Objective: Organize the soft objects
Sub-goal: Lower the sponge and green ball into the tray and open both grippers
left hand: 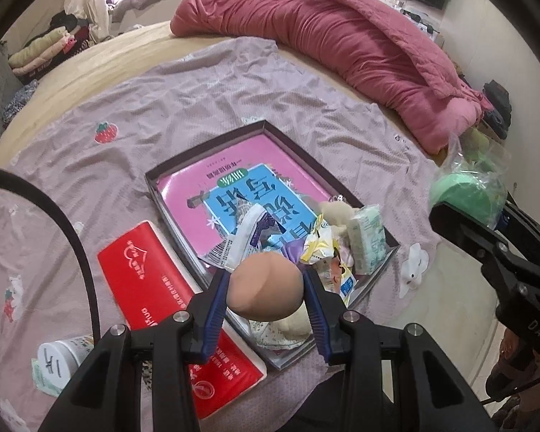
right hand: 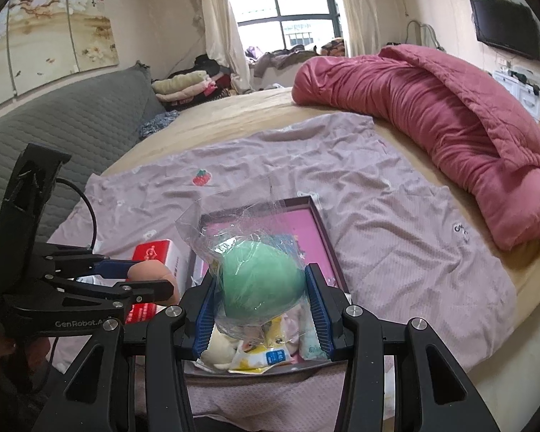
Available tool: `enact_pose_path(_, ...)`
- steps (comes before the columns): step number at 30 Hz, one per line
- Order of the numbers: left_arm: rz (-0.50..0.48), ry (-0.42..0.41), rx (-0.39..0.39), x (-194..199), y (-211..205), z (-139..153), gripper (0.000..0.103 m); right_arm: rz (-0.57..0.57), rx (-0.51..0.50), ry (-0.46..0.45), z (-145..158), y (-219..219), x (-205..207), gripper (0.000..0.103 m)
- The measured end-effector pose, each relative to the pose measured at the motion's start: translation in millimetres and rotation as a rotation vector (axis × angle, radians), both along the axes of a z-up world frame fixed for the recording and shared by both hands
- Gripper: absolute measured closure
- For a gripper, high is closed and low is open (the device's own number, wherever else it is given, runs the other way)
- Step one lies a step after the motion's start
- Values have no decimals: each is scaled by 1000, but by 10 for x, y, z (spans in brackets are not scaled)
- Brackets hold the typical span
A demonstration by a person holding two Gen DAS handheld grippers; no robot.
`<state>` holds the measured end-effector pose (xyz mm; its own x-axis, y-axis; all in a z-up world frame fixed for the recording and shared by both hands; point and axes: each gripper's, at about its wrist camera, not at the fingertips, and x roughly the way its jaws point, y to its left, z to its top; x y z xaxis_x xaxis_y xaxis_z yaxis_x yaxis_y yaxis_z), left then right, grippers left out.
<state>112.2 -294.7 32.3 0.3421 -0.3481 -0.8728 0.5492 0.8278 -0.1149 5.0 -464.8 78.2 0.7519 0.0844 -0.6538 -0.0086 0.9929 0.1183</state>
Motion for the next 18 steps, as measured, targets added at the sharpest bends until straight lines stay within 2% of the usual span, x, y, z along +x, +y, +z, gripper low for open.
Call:
enact_pose_path(12,-19,62,63,121,-190,-438,61,-10,1,67,-297,-121,31,55)
enact_pose_path(18,-24,69,91,152,-259,-583,60,-12,-37,110,-510,-102,52,55)
